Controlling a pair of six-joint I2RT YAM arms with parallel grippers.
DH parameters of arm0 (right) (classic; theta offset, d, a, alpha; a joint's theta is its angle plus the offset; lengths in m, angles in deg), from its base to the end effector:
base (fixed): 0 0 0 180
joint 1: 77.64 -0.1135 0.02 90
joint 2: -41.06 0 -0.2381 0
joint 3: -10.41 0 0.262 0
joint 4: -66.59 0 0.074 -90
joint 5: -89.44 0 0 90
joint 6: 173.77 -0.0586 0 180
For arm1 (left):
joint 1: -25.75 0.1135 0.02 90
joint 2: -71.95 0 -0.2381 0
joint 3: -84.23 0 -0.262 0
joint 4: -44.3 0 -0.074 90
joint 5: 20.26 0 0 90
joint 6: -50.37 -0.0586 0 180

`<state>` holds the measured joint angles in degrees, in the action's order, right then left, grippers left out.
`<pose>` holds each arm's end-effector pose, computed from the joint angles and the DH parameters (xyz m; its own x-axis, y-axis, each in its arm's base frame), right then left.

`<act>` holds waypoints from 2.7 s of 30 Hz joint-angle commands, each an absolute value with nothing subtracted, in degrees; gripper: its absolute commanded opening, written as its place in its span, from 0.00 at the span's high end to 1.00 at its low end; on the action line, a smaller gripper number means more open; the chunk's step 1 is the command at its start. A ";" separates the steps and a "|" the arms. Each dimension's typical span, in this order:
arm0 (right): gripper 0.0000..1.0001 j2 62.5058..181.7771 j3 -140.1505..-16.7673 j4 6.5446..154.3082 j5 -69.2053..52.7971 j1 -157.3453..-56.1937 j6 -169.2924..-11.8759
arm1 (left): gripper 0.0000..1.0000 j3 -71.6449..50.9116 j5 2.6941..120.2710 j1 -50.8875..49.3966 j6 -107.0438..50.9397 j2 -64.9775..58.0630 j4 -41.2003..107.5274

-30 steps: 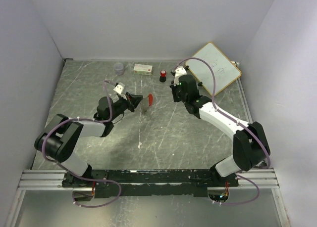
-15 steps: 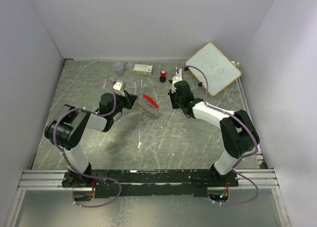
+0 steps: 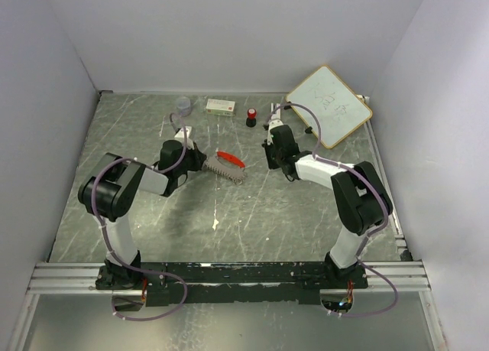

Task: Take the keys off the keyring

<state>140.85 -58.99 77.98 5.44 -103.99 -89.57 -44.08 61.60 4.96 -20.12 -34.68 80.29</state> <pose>0.3478 0.1655 0.1275 -0.6315 -0.2007 -0.7489 -0.3093 0.9509 0.0061 0.3369 -0.1368 0.0843 -0.4453 -0.1846 -0.8761 0.3478 0.8660 -0.3592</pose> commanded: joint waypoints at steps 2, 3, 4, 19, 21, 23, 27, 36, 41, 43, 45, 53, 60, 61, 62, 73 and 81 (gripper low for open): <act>1.00 143.06 -62.67 76.67 6.31 -103.34 -90.27 | 0.93 -37.99 65.34 5.45 -20.69 -37.15 66.60; 1.00 143.44 -63.00 76.70 6.29 -103.31 -90.27 | 0.92 -37.77 65.67 5.45 -20.84 -37.30 65.85; 1.00 143.86 -63.27 76.67 6.29 -103.23 -90.27 | 0.91 -37.63 66.12 5.45 -21.01 -37.26 65.13; 1.00 146.62 -63.79 77.36 6.47 -102.43 -91.39 | 0.36 -40.34 71.78 5.45 -22.88 -27.40 62.14; 1.00 146.60 -63.70 77.37 6.47 -102.34 -91.49 | 0.30 -40.56 72.68 5.45 -22.89 -26.71 61.92; 1.00 146.53 -63.58 77.37 6.62 -102.34 -91.71 | 0.28 -41.29 73.95 5.45 -22.84 -25.86 62.12; 1.00 147.11 -63.16 77.67 6.35 -102.25 -92.18 | 0.27 -43.21 75.96 5.45 -22.87 -22.93 62.98; 0.92 149.30 -62.48 77.50 5.34 -102.17 -93.26 | 0.03 -46.85 76.03 5.45 -23.92 -13.14 63.13; 0.82 150.36 -62.94 77.80 5.08 -102.16 -93.34 | 0.00 -47.91 76.33 5.45 -24.17 -8.69 62.17; 0.76 150.64 -63.09 77.85 5.07 -102.19 -93.43 | 0.00 -48.08 76.98 5.45 -24.40 -7.56 61.53; 0.68 150.54 -63.19 77.98 5.30 -102.19 -93.50 | 0.00 -48.08 77.69 5.45 -24.69 -6.73 60.90; 0.28 146.66 -61.99 76.84 7.10 -102.16 -93.70 | 0.00 -48.93 78.32 5.51 -25.32 -3.24 60.58; 0.00 137.71 -55.37 70.62 7.96 -102.21 -94.41 | 0.00 -51.07 78.79 5.45 -25.60 1.06 61.48; 0.00 136.68 -54.55 69.30 8.63 -102.17 -94.76 | 0.00 -51.41 78.89 5.45 -25.76 1.61 61.66; 0.00 135.25 -53.28 68.15 9.47 -102.12 -95.11 | 0.00 -51.68 79.17 5.45 -25.82 2.08 61.79; 0.00 122.24 -44.68 64.81 28.65 -102.16 -100.55 | 0.00 -53.73 80.26 5.45 -26.58 6.16 61.69; 0.00 107.78 -33.75 59.91 46.85 -102.17 -103.23 | 0.00 -56.26 78.50 5.50 -27.77 8.95 64.42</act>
<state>113.75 -37.76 63.84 33.63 -102.44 -100.76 -55.53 79.39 5.04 -26.55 7.90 61.76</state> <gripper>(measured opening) 0.999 1.000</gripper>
